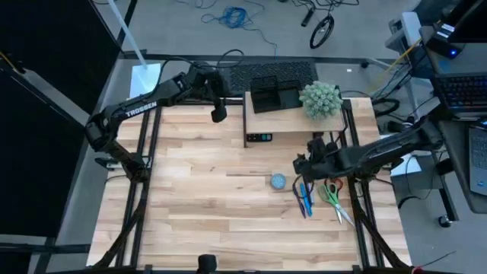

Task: Pick and place office supplies into organizer
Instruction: Remove the black stapler from under the wooden shelf

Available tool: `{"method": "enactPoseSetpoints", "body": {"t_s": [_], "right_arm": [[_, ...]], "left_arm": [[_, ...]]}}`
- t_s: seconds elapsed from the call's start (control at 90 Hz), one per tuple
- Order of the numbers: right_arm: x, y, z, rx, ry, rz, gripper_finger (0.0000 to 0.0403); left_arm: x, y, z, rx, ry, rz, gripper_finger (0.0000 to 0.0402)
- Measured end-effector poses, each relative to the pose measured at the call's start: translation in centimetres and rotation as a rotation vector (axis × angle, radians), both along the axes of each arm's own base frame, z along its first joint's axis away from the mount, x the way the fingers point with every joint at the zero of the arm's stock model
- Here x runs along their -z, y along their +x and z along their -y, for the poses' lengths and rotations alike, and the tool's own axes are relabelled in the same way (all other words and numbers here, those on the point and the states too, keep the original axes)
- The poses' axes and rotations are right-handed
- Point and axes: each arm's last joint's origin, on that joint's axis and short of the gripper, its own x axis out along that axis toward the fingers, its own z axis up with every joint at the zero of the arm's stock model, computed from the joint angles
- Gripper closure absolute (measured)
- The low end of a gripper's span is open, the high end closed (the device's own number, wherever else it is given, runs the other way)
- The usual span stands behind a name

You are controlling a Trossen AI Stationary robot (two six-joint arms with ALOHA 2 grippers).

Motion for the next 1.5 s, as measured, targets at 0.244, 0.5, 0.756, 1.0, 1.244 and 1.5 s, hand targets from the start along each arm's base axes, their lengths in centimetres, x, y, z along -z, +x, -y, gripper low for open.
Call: {"method": "enactPoseSetpoints", "body": {"t_s": [0.244, 0.5, 0.756, 1.0, 1.244, 1.5], "right_arm": [[3.1, 0.3, -0.5, 0.185, -0.08, -0.072, 0.0176], [5.2, 0.1, -0.1, 0.31, -0.225, 0.015, 0.0177], [7.8, -2.9, 0.8, 0.406, -0.272, 0.076, 0.0177], [9.1, -3.2, 1.2, 0.347, -0.329, 0.139, 0.0177], [9.7, -3.8, 3.0, 0.379, -0.377, 0.042, 0.0177], [9.7, -3.4, 4.1, 0.405, -0.417, 0.032, 0.0177]], "left_arm": [[0.0, 0.0, 0.0, 0.015, 0.017, -0.013, 0.0301], [0.1, -0.2, -0.2, 0.051, 0.078, -0.032, 0.0301], [0.0, -0.8, -1.0, 0.033, 0.096, -0.038, 0.0301], [-0.1, -1.1, -1.5, 0.014, 0.104, -0.03, 0.0301], [0.0, -1.1, -1.5, 0.018, 0.107, -0.031, 0.0301], [0.0, -1.1, -1.5, 0.015, 0.102, -0.031, 0.0301]]}}
